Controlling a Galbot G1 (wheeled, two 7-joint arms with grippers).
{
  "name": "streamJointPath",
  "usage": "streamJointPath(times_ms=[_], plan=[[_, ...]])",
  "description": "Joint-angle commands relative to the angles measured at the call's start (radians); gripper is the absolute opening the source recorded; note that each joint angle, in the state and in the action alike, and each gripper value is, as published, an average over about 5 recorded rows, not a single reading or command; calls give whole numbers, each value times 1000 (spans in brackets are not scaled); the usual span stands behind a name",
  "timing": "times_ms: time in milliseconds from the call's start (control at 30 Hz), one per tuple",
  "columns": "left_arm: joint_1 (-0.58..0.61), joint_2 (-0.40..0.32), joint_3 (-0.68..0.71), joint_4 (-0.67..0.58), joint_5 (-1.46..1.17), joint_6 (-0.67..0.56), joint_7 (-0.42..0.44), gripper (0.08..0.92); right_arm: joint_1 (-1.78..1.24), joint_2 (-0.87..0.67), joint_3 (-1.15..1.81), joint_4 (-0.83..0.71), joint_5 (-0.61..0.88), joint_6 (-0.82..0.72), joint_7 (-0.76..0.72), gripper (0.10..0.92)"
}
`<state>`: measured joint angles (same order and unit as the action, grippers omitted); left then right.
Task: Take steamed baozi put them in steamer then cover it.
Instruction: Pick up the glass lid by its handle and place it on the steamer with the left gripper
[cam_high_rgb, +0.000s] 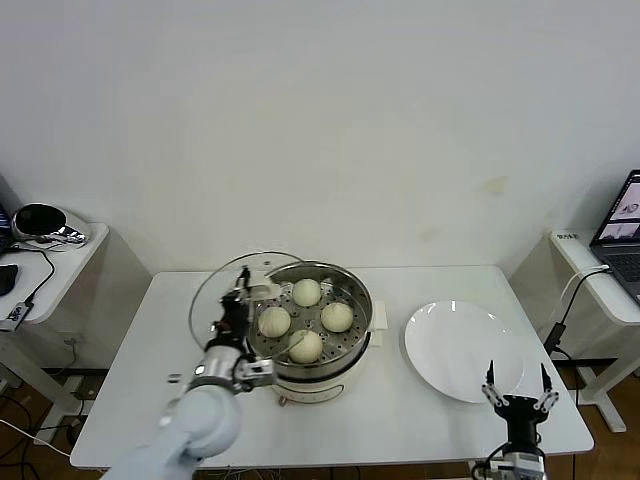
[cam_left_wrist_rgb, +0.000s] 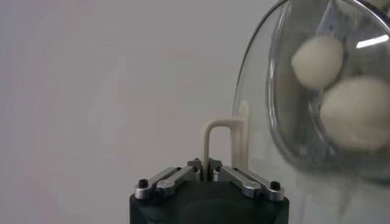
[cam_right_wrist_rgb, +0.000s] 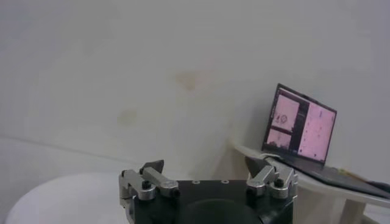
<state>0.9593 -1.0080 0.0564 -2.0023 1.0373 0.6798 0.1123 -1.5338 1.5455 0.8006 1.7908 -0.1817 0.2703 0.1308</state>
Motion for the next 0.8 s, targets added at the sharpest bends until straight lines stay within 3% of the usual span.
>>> streamJointPath(times_ms=[33,800], plan=[[-161,-134,199,70,213,90,159,142,9,7,-13,-19,-22,1,5,823],[-161,-175,204,197,264,51,139,142,-2,-3,-17,-16,-16,2,4,823]])
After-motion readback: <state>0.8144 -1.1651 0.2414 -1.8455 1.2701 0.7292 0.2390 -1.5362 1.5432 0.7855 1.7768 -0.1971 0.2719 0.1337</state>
